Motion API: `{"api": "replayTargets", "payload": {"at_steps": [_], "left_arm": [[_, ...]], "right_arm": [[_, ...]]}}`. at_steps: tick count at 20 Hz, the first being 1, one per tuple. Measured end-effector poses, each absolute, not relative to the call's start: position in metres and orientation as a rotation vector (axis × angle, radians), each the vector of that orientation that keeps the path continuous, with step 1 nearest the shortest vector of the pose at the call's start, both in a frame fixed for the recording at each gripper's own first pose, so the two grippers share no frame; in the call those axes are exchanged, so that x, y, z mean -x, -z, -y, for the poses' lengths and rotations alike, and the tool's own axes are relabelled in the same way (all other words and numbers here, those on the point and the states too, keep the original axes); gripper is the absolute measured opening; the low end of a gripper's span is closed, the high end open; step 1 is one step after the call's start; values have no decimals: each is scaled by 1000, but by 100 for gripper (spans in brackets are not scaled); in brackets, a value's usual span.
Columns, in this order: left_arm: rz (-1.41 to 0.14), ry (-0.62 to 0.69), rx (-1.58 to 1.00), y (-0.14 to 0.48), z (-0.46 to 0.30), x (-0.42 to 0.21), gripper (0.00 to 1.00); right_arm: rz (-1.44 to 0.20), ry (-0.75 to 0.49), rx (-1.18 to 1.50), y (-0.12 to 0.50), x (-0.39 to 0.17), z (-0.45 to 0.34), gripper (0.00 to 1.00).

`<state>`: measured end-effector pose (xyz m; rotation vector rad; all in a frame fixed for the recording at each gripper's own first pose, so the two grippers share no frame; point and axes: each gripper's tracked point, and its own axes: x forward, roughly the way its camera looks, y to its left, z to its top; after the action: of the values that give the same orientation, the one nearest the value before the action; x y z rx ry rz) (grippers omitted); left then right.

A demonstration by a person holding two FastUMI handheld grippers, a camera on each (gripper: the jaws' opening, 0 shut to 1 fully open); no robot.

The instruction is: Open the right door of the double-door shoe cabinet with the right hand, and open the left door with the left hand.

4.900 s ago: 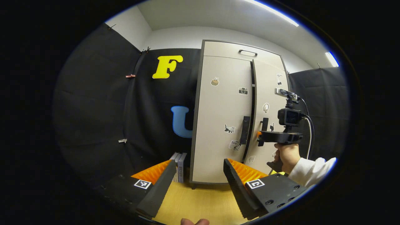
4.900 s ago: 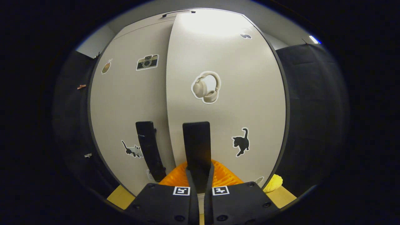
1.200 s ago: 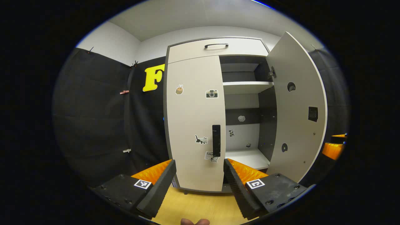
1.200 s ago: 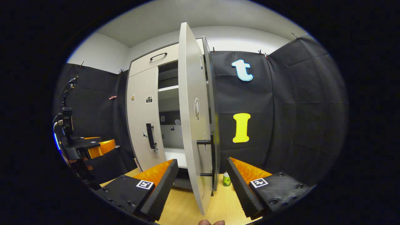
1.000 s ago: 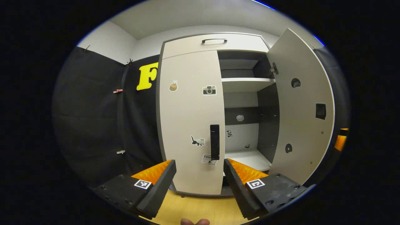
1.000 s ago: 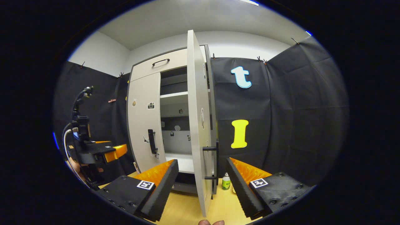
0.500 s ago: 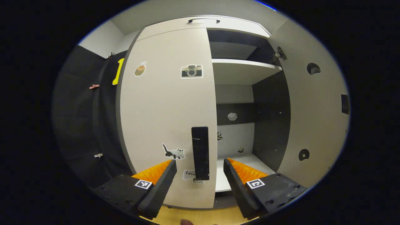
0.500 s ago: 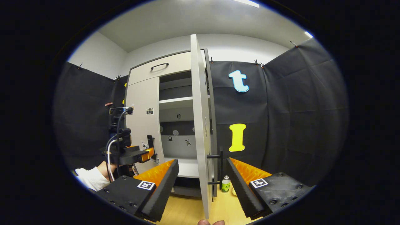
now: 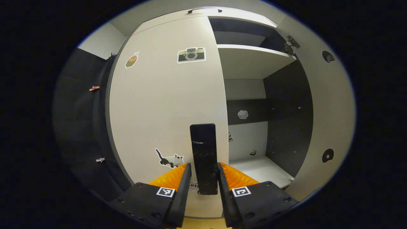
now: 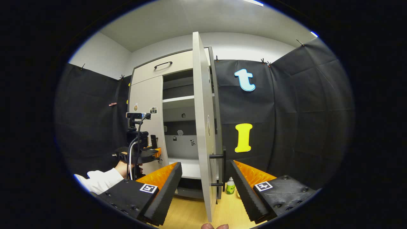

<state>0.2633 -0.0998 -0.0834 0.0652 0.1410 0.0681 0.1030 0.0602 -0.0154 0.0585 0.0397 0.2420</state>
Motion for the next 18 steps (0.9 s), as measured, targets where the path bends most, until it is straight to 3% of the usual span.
{"api": "replayTargets", "payload": {"at_steps": [2,9,14,18], "left_arm": [[-142,-81,-63,83,100,-266,38],[-156,-118,-7,88,99,-270,34],[-203,-101,26,90,98,-263,20],[-199,-99,8,91,90,-252,18]], "right_arm": [[-35,-255,-52,14,-101,-63,95],[-39,-321,-58,13,-86,-84,95],[-37,-395,-63,8,-77,-114,95],[-38,-450,-12,16,-79,-142,95]]}}
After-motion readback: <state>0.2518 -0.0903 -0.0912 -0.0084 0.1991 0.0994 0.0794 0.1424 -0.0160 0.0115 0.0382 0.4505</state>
